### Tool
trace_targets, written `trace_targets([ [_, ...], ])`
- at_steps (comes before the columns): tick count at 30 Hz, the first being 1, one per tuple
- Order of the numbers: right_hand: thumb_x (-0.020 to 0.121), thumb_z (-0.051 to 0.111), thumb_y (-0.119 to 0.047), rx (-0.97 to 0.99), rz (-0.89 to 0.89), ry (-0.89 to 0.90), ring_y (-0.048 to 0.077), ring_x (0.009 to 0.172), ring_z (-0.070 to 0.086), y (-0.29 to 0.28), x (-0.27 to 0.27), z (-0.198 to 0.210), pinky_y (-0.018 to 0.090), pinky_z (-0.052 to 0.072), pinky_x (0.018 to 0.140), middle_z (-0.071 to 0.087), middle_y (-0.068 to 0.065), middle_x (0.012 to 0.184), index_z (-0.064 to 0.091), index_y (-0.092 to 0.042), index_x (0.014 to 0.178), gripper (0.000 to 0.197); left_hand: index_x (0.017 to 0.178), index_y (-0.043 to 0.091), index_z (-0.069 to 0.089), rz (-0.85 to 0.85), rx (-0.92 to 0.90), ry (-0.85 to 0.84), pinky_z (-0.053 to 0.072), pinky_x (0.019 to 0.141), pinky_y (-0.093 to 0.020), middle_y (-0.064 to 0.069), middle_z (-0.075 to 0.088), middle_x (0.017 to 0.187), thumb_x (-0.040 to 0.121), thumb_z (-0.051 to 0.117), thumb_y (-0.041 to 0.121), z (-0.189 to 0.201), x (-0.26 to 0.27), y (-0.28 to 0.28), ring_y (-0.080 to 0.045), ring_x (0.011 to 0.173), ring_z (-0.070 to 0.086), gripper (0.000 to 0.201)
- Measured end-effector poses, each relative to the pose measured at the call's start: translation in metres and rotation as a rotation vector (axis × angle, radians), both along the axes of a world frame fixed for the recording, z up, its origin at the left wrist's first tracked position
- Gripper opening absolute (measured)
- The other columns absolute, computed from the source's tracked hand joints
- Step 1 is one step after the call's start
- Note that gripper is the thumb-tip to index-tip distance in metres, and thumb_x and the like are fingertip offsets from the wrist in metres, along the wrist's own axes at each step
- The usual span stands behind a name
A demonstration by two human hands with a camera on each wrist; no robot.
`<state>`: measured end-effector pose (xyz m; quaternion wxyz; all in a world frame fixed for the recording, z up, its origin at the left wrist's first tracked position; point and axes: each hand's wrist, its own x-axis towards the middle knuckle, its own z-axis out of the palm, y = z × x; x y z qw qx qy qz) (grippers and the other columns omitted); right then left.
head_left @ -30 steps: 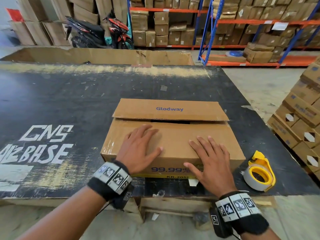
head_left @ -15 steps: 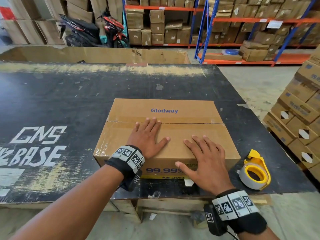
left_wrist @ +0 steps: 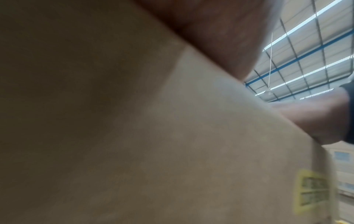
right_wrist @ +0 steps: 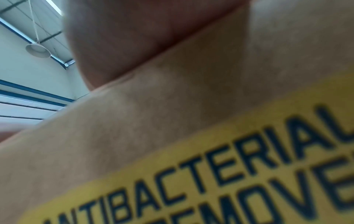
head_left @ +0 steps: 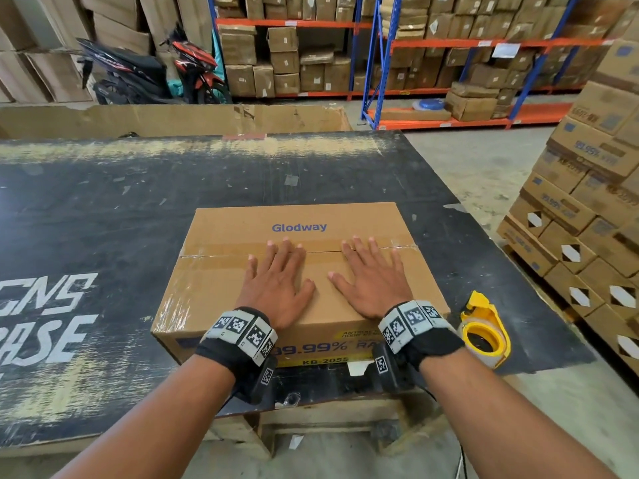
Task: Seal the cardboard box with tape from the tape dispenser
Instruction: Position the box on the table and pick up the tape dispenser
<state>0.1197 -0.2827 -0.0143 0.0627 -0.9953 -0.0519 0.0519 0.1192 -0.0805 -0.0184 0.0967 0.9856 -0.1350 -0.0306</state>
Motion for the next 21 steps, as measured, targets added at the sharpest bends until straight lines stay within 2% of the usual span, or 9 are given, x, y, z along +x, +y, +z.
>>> trace_targets([
  [2, 0.097, 0.017, -0.066, 0.036, 0.006, 0.010, 0.021, 0.159, -0.005, -0.001, -0.001, 0.005, 0.056, -0.005, 0.124, -0.002, -0.006, 0.172, 0.006, -0.030, 0.164, 0.077, 0.164, 0.027, 0.003, -0.054, -0.017, 0.007, -0.002, 0.129, -0.053, 0.000, -0.007, 0.174, 0.092, 0.014, 0.060, 0.000, -0.001, -0.019, -0.023, 0.160, -0.010, 0.079],
  [4, 0.102, 0.031, -0.050, 0.195, 0.018, 0.037, 0.020, 0.159, 0.001, -0.008, -0.002, 0.014, 0.051, -0.002, 0.126, 0.007, -0.005, 0.172, 0.014, -0.028, 0.164, 0.067, 0.164, 0.027, 0.003, -0.068, -0.014, 0.017, -0.001, 0.129, -0.053, 0.002, -0.004, 0.174, 0.089, 0.007, 0.063, -0.002, -0.003, -0.032, -0.021, 0.161, -0.007, 0.083],
  [7, 0.101, 0.049, -0.023, 0.687, -0.098, -0.063, 0.017, 0.149, 0.034, -0.041, -0.011, 0.026, 0.040, 0.023, 0.124, 0.039, -0.003, 0.162, 0.040, -0.023, 0.154, 0.054, 0.164, 0.029, 0.009, -0.063, -0.010, -0.019, 0.003, 0.129, -0.052, 0.004, 0.005, 0.174, 0.086, 0.002, 0.067, -0.007, -0.003, -0.031, -0.019, 0.161, 0.001, 0.087],
  [9, 0.096, 0.054, -0.014, 0.794, -0.267, -0.262, 0.019, 0.134, 0.051, -0.080, -0.022, 0.019, 0.040, 0.039, 0.114, 0.055, 0.002, 0.145, 0.053, -0.020, 0.143, 0.047, 0.163, 0.030, 0.013, -0.060, -0.003, -0.051, 0.006, 0.129, -0.051, 0.005, 0.010, 0.173, 0.087, 0.004, 0.068, -0.009, -0.001, -0.030, -0.019, 0.161, 0.006, 0.085],
  [11, 0.091, 0.056, -0.012, 0.745, -0.467, -0.393, 0.023, 0.120, 0.057, -0.127, -0.037, 0.001, 0.045, 0.047, 0.104, 0.057, 0.006, 0.130, 0.057, -0.017, 0.136, 0.046, 0.162, 0.031, 0.019, -0.050, -0.009, -0.075, 0.010, 0.128, -0.051, 0.005, 0.016, 0.172, 0.089, 0.009, 0.067, -0.010, 0.000, -0.031, -0.019, 0.160, 0.012, 0.082],
  [13, 0.087, 0.060, -0.020, 0.598, -0.664, -0.359, 0.029, 0.120, 0.056, -0.171, -0.053, -0.019, 0.047, 0.049, 0.099, 0.055, 0.009, 0.130, 0.054, -0.016, 0.136, 0.049, 0.160, 0.031, 0.025, -0.041, -0.014, -0.100, 0.013, 0.127, -0.051, 0.005, 0.022, 0.171, 0.091, 0.014, 0.067, -0.012, 0.000, -0.031, -0.021, 0.159, 0.017, 0.079],
  [17, 0.078, 0.072, -0.042, 0.350, -0.812, 0.098, 0.039, 0.126, 0.055, -0.224, -0.074, -0.060, 0.045, 0.048, 0.094, 0.053, 0.015, 0.138, 0.049, -0.012, 0.141, 0.073, 0.159, 0.032, 0.029, -0.021, -0.019, -0.112, 0.019, 0.126, -0.050, 0.005, 0.027, 0.170, 0.091, 0.020, 0.066, -0.011, 0.000, -0.030, -0.022, 0.157, 0.023, 0.076],
  [19, 0.075, 0.072, -0.040, 0.382, -0.777, 0.176, 0.038, 0.106, 0.065, -0.235, -0.073, -0.075, 0.043, 0.055, 0.086, 0.068, 0.014, 0.113, 0.066, -0.008, 0.114, 0.051, 0.159, 0.032, 0.029, -0.021, -0.016, -0.115, 0.019, 0.126, -0.049, 0.005, 0.026, 0.170, 0.092, 0.022, 0.066, -0.010, -0.001, -0.031, -0.022, 0.157, 0.024, 0.075],
  [21, 0.076, 0.070, -0.036, 0.437, -0.777, 0.156, 0.035, 0.083, 0.066, -0.242, -0.070, -0.084, 0.043, 0.057, 0.075, 0.070, 0.012, 0.083, 0.066, -0.007, 0.078, 0.029, 0.159, 0.033, 0.029, -0.018, -0.021, -0.116, 0.020, 0.125, -0.049, 0.006, 0.027, 0.170, 0.092, 0.023, 0.065, -0.009, -0.002, -0.032, -0.022, 0.157, 0.024, 0.074],
])
